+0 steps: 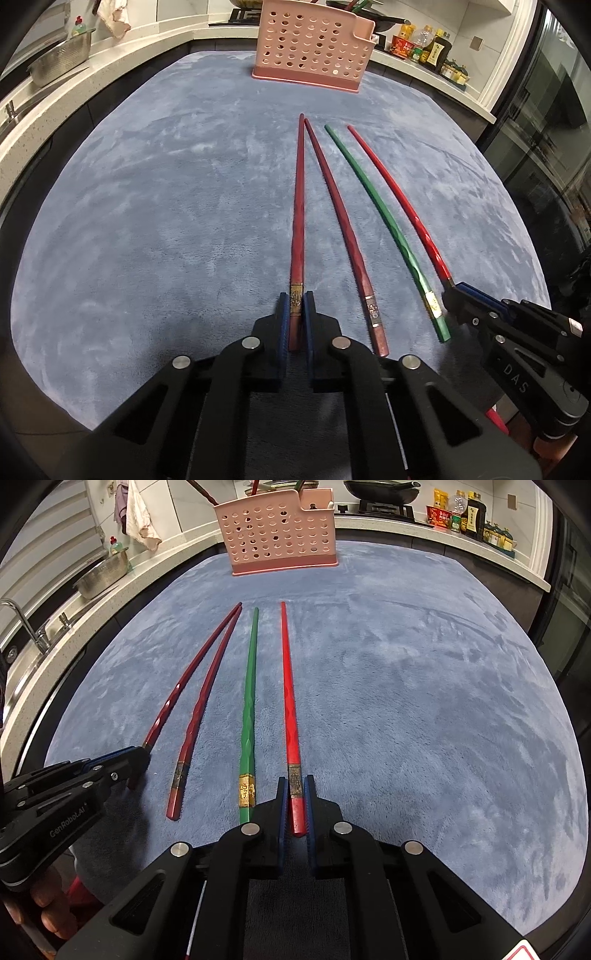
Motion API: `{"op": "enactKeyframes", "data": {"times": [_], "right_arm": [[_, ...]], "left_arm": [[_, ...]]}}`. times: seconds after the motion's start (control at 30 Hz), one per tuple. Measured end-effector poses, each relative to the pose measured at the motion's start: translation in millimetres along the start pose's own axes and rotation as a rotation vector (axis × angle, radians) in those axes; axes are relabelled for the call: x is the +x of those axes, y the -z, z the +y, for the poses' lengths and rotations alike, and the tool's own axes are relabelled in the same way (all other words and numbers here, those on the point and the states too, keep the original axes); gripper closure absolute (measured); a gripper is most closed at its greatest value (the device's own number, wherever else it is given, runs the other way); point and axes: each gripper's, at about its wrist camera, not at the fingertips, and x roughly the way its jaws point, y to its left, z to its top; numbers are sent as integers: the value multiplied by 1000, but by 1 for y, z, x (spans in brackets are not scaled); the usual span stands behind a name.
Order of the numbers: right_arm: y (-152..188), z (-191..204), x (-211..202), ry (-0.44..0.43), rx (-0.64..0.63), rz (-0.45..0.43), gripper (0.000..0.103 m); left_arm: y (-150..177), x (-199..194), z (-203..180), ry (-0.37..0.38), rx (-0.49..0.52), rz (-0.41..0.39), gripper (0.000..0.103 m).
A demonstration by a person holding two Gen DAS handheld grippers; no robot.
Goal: Organize utensils
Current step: 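Close the left tool on a dark red chopstick while the right tool grasps a bright red chopstick, then lift both chopsticks and lower them into the pink holder with both tools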
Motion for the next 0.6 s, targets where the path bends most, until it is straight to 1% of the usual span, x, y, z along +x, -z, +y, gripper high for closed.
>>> {"op": "enactKeyframes", "data": {"times": [0.27,0.5,0.6], "right_arm": [[-2,-2,-12,-8,19,-24,95],[-9,-4,-33,-23,40,-72,95],[-15,-4,-45,-29,48,-104,95]], "left_arm": [[-2,-12,4,21,-22,-20,96],[-12,-37,4,44,-30,-82,96],[-19,-51,2,49,-27,-120,96]]}}
